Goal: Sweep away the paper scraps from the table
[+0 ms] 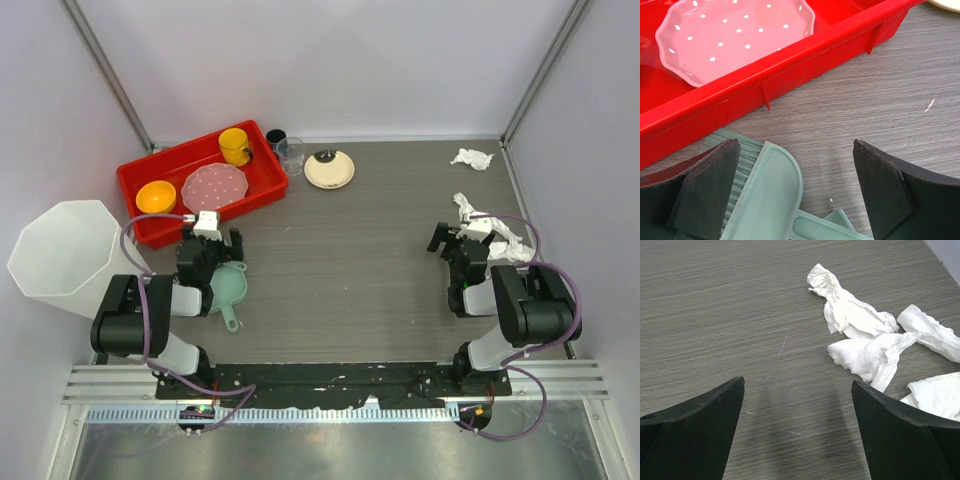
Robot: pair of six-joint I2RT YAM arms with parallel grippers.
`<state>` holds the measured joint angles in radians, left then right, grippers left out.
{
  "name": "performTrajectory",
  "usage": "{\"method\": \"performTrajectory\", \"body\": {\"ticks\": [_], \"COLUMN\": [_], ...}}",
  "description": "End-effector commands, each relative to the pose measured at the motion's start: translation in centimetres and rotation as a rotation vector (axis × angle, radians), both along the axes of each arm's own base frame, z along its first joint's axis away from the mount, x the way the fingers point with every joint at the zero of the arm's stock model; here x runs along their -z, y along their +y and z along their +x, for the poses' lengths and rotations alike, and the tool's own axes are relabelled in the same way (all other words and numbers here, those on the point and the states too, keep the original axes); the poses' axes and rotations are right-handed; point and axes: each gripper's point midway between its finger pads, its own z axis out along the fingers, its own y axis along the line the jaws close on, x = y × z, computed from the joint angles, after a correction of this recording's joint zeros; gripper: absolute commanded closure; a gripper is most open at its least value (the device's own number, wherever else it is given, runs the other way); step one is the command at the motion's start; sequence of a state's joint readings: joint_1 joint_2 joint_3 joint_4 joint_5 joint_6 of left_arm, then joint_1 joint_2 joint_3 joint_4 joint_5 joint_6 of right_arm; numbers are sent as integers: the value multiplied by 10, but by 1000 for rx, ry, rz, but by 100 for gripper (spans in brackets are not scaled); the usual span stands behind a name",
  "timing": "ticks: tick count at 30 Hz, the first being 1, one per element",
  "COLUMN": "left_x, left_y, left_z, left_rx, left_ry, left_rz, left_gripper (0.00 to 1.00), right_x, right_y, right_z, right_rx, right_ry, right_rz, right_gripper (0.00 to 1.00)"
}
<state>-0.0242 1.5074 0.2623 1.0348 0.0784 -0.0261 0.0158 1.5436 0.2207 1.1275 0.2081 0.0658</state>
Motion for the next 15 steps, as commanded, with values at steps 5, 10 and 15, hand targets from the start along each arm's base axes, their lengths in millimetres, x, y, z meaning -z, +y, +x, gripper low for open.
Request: {"method": "performTrajectory", "body": {"ticks": [5, 10, 15], "left_x": [-21, -21, -27], "left_y": [6, 5, -5], "left_z": [9, 9, 8], "left_rx": [-34, -26, 43], "left_ry": [-69, -69, -59], "left_rz": [-17, -17, -6], "left_gripper": [0, 0, 1], "right_x": [-21, -45, -70], "right_y": [-3, -5, -9], "right_z": [10, 13, 9], "right_rx": [22, 35, 81], "right_ry": [-73, -69, -116], "right_rz": [4, 1, 37], "right_gripper": [7, 8, 8]}}
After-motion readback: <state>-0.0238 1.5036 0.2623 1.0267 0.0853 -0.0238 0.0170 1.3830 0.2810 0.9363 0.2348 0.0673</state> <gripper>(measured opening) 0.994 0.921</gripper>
